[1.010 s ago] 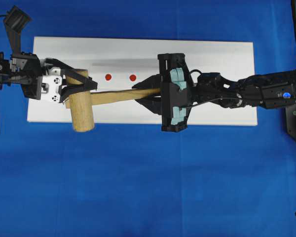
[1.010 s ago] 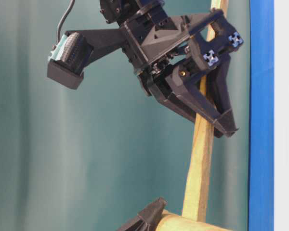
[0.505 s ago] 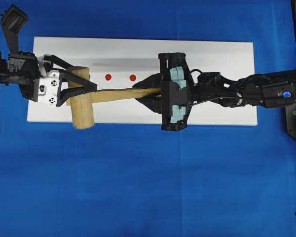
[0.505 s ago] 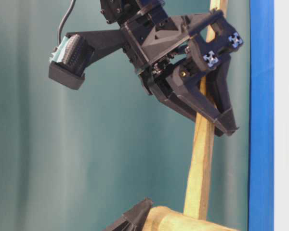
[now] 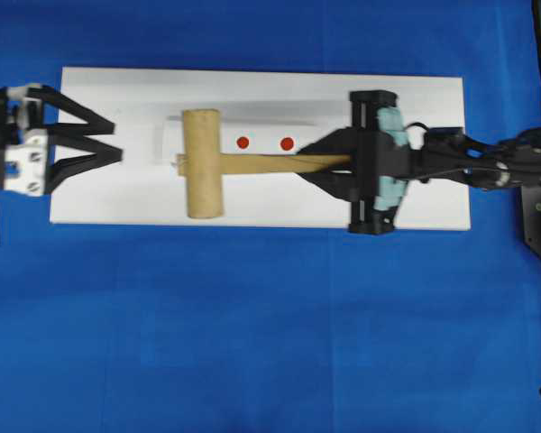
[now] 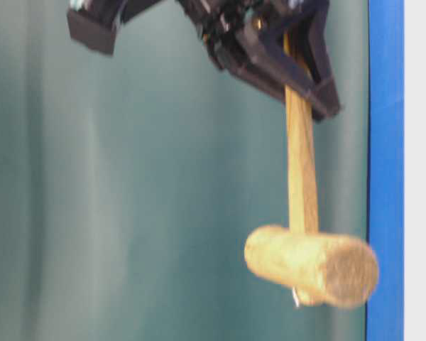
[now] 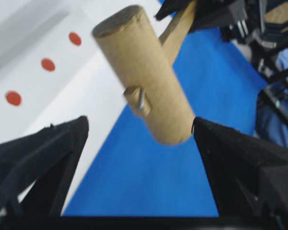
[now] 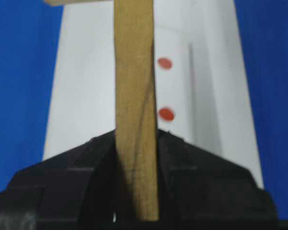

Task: Hit the mark with a hammer.
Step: 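Carry the mallet with the right gripper back below the board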

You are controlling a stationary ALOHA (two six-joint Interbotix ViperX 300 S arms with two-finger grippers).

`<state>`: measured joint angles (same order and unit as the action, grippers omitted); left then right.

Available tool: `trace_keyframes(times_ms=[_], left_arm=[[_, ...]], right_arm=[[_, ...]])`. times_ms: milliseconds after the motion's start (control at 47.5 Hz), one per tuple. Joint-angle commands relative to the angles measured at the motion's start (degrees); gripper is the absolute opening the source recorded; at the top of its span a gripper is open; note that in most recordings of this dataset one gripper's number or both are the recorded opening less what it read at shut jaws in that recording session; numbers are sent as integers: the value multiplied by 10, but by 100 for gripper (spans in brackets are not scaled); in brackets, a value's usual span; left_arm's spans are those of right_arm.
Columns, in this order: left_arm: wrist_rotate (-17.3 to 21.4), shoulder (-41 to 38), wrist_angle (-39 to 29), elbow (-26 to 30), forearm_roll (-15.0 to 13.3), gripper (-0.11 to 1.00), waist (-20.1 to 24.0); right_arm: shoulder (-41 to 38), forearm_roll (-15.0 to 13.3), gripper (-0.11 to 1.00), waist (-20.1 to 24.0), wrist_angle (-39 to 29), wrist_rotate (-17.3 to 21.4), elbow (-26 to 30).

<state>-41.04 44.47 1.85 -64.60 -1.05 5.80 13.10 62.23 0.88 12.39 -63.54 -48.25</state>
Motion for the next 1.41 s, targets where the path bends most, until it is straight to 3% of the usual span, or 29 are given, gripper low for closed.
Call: trace_keyframes(times_ms=[0,274,442,652,758,1031,1199,1389], left_arm=[[35,25,-15,0,2,88,5],[202,53,-91,-12,2,88,31],[298,53,-94,-12,3,88,39],[471,54,-95,-14,5,88,46],[533,56,-91,-13,3,88,46],[539,57,-84,-16,2,88,47],[538,57,-83,-18,2,88,48],[538,56,-83,-21,2,88,49]], right_arm=[[29,7,9,1,4,1,-3],[39,19,9,1,3,1,-9],[38,30,9,2,4,3,-6],[39,57,9,1,3,3,-6],[39,72,9,2,4,2,-6],[28,126,9,31,-3,6,1],[2,170,9,98,14,20,22],[-49,215,9,184,81,33,55]])
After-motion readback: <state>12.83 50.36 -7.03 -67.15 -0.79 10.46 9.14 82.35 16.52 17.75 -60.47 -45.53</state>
